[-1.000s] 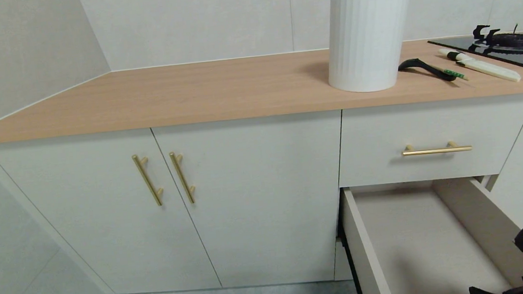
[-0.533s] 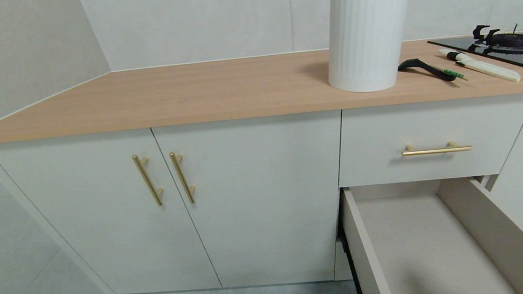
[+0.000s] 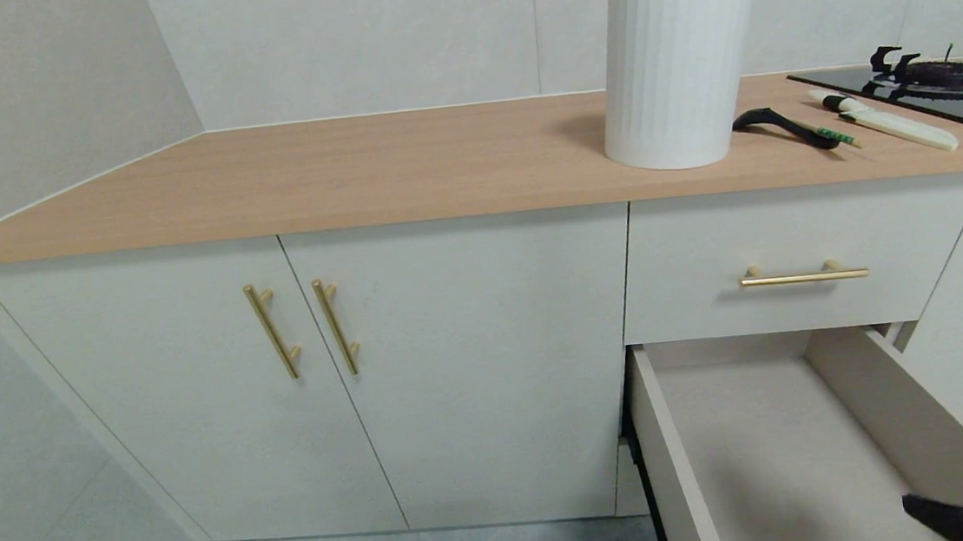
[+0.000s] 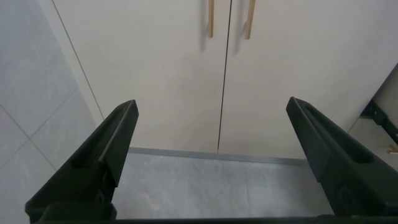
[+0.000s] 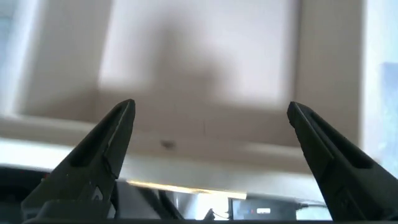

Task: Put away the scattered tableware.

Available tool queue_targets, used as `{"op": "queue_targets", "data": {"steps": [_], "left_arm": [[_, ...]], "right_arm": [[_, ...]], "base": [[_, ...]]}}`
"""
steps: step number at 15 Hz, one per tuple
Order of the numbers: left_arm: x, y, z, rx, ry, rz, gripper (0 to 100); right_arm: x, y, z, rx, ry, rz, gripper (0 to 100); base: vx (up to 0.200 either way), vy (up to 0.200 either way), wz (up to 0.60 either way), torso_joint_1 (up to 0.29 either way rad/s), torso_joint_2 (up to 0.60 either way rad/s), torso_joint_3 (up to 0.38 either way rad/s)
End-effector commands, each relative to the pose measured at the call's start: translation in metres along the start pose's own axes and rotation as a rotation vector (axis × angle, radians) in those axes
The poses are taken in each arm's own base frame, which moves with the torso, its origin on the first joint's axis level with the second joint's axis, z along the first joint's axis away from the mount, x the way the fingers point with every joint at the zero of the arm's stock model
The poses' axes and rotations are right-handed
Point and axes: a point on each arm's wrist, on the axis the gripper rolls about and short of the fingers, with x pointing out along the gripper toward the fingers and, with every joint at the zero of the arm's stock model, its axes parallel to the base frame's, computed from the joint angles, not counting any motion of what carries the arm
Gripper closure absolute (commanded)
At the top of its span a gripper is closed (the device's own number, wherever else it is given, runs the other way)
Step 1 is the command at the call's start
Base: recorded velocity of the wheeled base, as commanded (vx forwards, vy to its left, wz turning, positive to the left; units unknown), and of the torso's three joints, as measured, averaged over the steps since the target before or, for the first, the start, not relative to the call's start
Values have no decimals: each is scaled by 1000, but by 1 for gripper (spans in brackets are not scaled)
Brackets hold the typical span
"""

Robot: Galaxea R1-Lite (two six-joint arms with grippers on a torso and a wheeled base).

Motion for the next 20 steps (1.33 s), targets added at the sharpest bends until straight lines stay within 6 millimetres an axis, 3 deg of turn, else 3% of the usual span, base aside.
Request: {"op": "queue_targets", "data": {"steps": [1, 2, 4, 6, 8, 11, 15, 20], "left_arm": [[0, 0, 0, -1, 0, 1, 0], [0, 0, 0, -1, 0, 1, 0], [0, 0, 0, -1, 0, 1, 0], [0, 0, 0, -1, 0, 1, 0], [0, 0, 0, -1, 0, 1, 0], [0, 0, 0, -1, 0, 1, 0], [0, 0, 0, -1, 0, 1, 0], [0, 0, 0, -1, 0, 1, 0]], "right_arm": [[-49, 1, 80, 13, -99, 71, 0], [-73, 2, 118, 15, -119, 119, 0], [-90, 4, 151, 12, -227, 229, 0], [-89, 6, 182, 16, -293, 238, 0], [-76, 6, 196, 24, -307, 227, 0], [-34, -5, 205, 42, -283, 185, 0], [-19, -30, 214, 73, -322, 104, 0], [-5, -31, 216, 64, -315, 114, 0]], "base": [[0, 0, 0, 0, 0, 0], [0, 0, 0, 0, 0, 0], [0, 0, 0, 0, 0, 0], [0, 0, 0, 0, 0, 0], [0, 0, 0, 0, 0, 0], [0, 0, 0, 0, 0, 0], [0, 0, 0, 1, -36, -40], [0, 0, 0, 42, -328, -333]]}}
